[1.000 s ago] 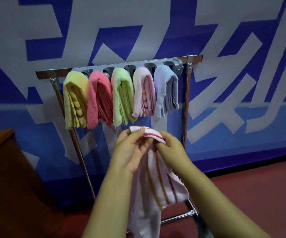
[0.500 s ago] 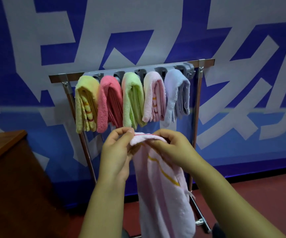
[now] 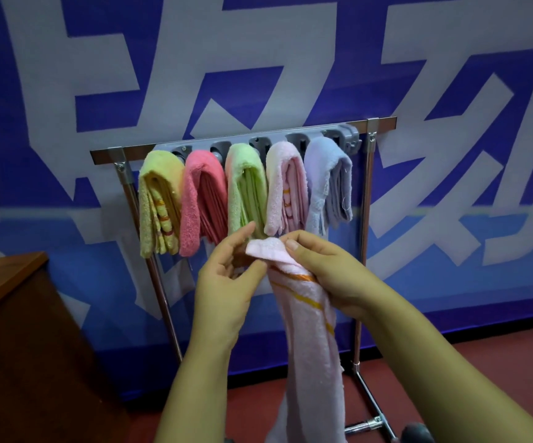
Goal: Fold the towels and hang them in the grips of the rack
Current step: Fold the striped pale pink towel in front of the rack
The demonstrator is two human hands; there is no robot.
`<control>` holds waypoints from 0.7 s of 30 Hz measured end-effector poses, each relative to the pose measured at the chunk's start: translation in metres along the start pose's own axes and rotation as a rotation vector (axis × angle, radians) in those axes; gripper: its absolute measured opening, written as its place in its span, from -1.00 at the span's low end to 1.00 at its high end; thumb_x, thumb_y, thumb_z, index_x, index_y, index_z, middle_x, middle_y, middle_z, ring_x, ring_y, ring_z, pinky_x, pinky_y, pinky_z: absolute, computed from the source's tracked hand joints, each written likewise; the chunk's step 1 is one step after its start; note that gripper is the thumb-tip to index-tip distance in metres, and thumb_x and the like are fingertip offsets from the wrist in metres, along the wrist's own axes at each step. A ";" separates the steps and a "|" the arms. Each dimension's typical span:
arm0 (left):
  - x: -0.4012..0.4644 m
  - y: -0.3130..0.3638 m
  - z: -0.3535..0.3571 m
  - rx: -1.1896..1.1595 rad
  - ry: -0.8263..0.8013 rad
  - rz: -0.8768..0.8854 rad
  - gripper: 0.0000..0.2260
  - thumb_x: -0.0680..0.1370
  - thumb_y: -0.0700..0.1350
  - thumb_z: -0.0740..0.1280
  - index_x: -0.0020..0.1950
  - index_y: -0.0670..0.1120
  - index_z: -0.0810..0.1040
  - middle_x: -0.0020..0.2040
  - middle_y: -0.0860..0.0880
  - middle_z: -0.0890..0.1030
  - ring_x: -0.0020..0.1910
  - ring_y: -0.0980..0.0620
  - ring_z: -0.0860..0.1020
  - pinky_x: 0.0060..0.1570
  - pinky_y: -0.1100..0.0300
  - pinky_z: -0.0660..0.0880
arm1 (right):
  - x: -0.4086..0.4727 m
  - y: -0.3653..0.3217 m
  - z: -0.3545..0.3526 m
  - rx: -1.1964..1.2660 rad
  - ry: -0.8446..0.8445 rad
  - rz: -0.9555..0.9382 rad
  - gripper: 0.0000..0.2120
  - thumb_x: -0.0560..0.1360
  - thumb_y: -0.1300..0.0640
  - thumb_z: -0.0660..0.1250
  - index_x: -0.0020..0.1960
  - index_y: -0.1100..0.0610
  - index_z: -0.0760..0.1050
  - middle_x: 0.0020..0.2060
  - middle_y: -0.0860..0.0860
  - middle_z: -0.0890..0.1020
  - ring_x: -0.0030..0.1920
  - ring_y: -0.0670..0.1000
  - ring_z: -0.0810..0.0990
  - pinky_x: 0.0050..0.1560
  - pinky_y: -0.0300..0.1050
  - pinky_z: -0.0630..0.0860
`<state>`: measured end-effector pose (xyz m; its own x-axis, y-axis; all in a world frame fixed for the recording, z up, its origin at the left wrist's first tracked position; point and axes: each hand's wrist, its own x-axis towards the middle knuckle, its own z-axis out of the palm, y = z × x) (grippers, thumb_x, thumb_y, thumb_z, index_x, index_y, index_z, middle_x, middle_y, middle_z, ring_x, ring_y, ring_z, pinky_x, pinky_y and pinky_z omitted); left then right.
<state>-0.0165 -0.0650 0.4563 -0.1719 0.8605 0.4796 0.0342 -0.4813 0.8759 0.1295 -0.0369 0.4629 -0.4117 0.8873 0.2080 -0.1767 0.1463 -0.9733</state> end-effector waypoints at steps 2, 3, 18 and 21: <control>0.001 0.001 -0.003 0.160 -0.009 0.126 -0.54 0.45 -0.42 0.34 0.03 0.18 0.57 -0.06 0.08 0.60 -0.12 0.26 0.57 -0.13 0.44 0.47 | 0.001 0.001 -0.001 -0.017 -0.028 0.022 -0.83 0.60 0.16 0.15 0.01 0.19 0.49 -0.24 0.01 0.60 -0.25 -0.10 0.55 -0.18 -0.27 0.50; 0.003 0.002 -0.005 0.229 -0.016 0.177 -0.56 0.45 -0.41 0.34 0.00 0.17 0.59 -0.07 0.01 0.56 -0.16 0.19 0.55 -0.16 0.43 0.45 | 0.002 0.002 -0.001 -0.028 -0.034 0.031 -0.83 0.60 0.15 0.15 0.02 0.20 0.49 -0.23 0.02 0.59 -0.25 -0.09 0.54 -0.18 -0.27 0.50; 0.022 0.020 -0.036 0.168 -0.313 -0.043 -0.94 0.31 -0.15 0.38 -0.30 -0.11 0.64 -0.35 -0.06 0.59 -0.32 0.06 0.53 -0.32 0.25 0.51 | -0.008 -0.003 -0.004 -0.703 -0.009 -0.086 -0.92 0.49 0.11 0.29 -0.05 -0.04 0.50 -0.25 0.01 0.57 -0.28 -0.08 0.50 -0.27 -0.23 0.45; 0.022 0.022 -0.042 0.149 -0.293 -0.022 -0.91 0.36 -0.11 0.36 -0.29 -0.05 0.67 -0.37 0.01 0.62 -0.34 0.12 0.55 -0.32 0.28 0.53 | -0.009 -0.003 -0.007 -0.825 0.023 -0.143 -0.92 0.52 0.16 0.22 -0.11 0.04 0.47 -0.28 0.04 0.55 -0.27 -0.03 0.45 -0.20 -0.10 0.42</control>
<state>-0.0609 -0.0639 0.4839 0.1159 0.8922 0.4365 0.1808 -0.4510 0.8740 0.1404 -0.0424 0.4628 -0.4150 0.8434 0.3414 0.4889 0.5231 -0.6980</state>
